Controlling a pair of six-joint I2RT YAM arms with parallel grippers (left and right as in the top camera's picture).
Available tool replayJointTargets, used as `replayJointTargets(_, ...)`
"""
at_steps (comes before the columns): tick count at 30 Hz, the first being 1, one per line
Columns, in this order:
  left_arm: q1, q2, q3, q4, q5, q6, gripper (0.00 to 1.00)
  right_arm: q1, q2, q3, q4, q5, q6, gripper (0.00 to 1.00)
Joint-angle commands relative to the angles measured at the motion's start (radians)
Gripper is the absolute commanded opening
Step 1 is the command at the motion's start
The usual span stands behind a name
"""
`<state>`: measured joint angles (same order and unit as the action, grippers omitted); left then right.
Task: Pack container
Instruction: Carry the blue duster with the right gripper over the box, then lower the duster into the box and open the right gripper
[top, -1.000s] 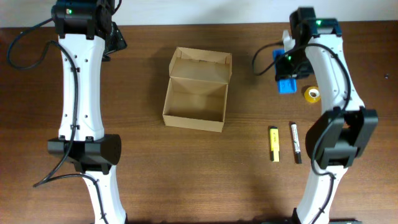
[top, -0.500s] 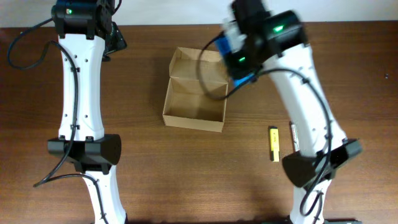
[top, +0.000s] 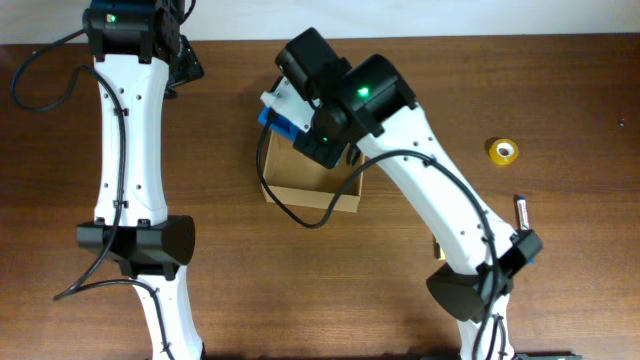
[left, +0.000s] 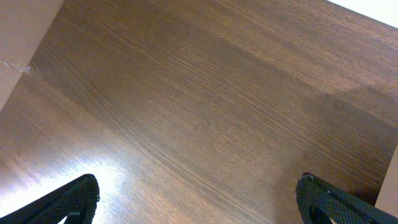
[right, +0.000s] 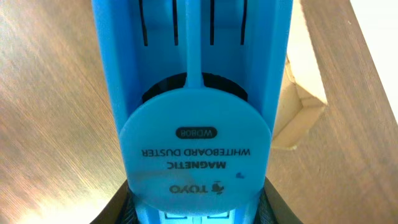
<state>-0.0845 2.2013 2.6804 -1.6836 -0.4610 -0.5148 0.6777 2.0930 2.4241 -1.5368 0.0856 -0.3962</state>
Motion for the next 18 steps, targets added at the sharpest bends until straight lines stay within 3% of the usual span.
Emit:
replayJointTargets(1,0.002,-0.004,0.008,-0.003,-0.014,0.016,1.0,0.001,0.052,0.013,0.004,-0.02,-0.106,0.04)
replayJointTargets(10,0.002,-0.004,0.008,-0.003,-0.014,0.016,1.0,-0.031,0.157,-0.012,0.019,-0.046,-0.151,0.04)
replayJointTargets(18,0.002,-0.004,0.008,-0.003,-0.014,0.016,1.0,-0.063,0.173,-0.193,0.116,-0.031,-0.151,0.04)
